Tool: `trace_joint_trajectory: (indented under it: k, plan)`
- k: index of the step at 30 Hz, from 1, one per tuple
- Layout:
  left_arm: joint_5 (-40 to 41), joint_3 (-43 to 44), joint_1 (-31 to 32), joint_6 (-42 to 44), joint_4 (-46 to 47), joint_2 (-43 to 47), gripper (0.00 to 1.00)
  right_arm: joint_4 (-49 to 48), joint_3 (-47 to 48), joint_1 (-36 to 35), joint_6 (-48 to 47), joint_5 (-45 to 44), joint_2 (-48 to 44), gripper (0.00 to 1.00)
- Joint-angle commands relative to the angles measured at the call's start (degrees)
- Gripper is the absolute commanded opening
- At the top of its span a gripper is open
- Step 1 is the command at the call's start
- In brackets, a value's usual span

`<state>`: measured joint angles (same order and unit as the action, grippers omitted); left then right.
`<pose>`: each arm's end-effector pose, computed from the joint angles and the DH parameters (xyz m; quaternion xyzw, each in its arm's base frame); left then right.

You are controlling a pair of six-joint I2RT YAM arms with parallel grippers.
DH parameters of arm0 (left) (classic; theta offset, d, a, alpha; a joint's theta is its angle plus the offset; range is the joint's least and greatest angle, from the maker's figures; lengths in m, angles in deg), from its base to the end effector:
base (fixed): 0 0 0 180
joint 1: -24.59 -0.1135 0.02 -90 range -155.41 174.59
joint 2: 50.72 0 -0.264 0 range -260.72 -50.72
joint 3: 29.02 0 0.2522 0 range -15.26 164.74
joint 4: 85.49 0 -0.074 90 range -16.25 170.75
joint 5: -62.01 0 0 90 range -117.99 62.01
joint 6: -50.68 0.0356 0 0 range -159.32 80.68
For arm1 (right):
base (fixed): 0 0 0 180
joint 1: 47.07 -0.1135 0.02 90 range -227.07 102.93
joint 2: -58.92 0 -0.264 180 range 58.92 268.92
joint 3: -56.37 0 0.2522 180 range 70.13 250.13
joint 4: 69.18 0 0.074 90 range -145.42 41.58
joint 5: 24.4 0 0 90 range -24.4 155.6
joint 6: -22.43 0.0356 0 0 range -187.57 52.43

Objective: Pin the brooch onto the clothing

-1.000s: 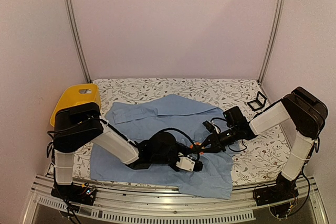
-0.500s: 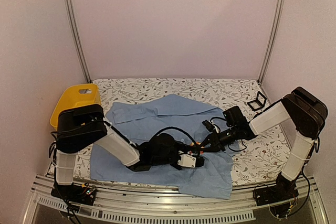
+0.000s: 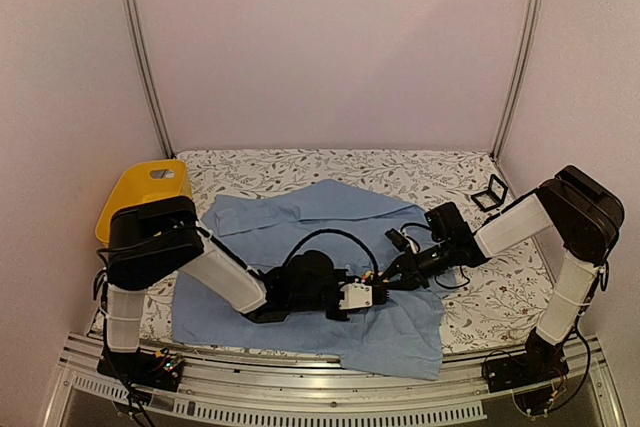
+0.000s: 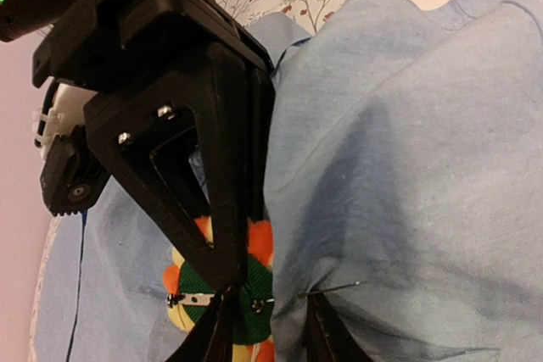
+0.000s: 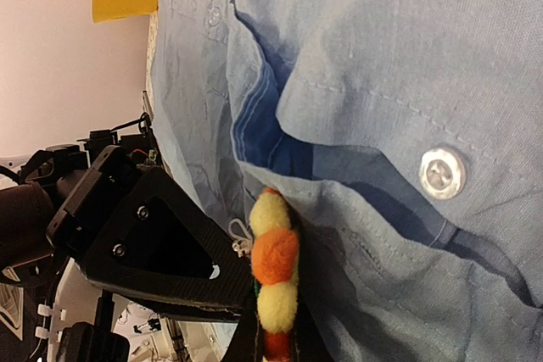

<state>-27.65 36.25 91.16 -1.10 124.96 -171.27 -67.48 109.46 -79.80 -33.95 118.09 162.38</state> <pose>0.1582 -0.3645 0.0875 0.6666 0.5154 -0.1295 0.5228 0.2380 0.1866 0.1005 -0.1371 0.8493 0.5095 0.0151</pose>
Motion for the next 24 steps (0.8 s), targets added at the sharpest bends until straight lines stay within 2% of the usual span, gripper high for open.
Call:
trace_joint_trajectory:
  k: [1, 10, 15, 24]
  plan:
    - [-3.6, 2.2, -1.2, -5.6, -1.3, 1.5, 0.26, -0.4, -0.6, -0.7, -0.3, 1.3, -1.1, 0.00]
    - [-2.9, 0.4, -1.6, -5.1, -0.1, 2.7, 0.23, -0.4, -0.7, -0.7, -0.3, 1.5, -0.9, 0.00]
    - [-0.5, 0.7, -1.7, -2.7, 0.1, 1.6, 0.13, -0.4, -0.5, -0.7, -0.2, 1.6, -0.8, 0.00]
    - [-3.3, 1.0, -2.0, -3.6, -2.2, 2.6, 0.00, 0.2, 0.4, -0.8, -0.6, 1.5, -0.1, 0.00]
